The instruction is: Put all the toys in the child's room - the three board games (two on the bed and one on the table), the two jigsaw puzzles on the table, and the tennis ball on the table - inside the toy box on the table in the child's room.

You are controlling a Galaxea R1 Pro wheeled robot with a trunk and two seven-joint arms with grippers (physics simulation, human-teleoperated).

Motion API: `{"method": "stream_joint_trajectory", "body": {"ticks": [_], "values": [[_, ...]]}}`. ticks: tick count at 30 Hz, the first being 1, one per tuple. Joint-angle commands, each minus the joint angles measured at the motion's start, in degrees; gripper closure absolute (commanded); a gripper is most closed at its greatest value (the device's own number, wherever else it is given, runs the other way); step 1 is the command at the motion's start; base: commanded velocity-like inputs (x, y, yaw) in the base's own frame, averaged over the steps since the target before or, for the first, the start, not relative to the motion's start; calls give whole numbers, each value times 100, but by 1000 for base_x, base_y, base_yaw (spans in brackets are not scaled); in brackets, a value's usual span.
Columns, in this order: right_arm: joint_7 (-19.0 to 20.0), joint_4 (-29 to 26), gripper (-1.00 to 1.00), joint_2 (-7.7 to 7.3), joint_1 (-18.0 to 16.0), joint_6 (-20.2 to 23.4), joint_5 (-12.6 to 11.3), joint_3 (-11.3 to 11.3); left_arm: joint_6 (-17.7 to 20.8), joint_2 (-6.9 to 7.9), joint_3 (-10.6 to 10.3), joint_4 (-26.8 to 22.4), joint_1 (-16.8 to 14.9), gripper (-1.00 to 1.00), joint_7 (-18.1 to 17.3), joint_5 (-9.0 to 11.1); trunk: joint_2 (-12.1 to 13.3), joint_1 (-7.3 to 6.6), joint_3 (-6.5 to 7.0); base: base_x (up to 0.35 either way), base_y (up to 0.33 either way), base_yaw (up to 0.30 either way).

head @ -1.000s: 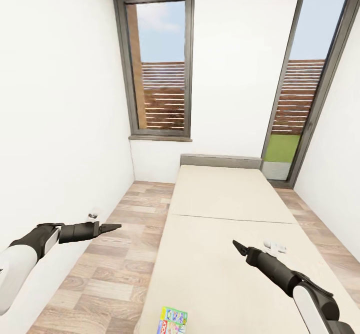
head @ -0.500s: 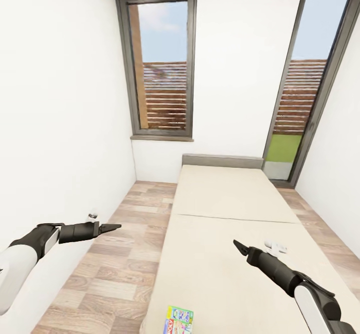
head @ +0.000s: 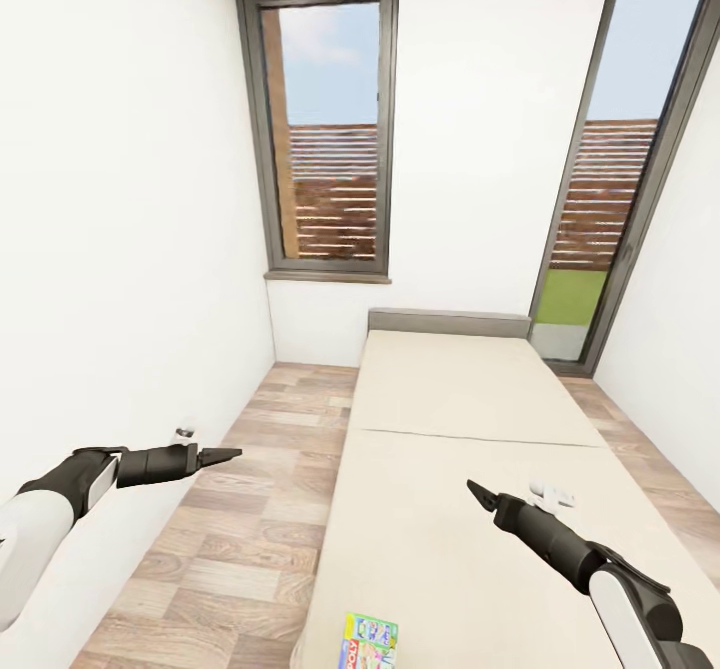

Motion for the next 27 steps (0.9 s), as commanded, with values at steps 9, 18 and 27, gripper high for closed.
{"method": "stream_joint_trajectory", "body": {"ticks": [9,18,27], "values": [[2,63,-100,6,-25,42,-26,-92,54,0,50,-3,-3,-100,-30,-48,-8,3,-7,0,58,0],[41,898,-100,32,-426,191,-645,-344,48,0,50,-10,-3,-100,-42,-46,-8,3,-7,-36,5,0],[66,2034,-100,1,-689,305,-1898,-394,52,-8,42,-12,-3,-100,-61,-46,-8,3,-7,-49,0,0]]}}
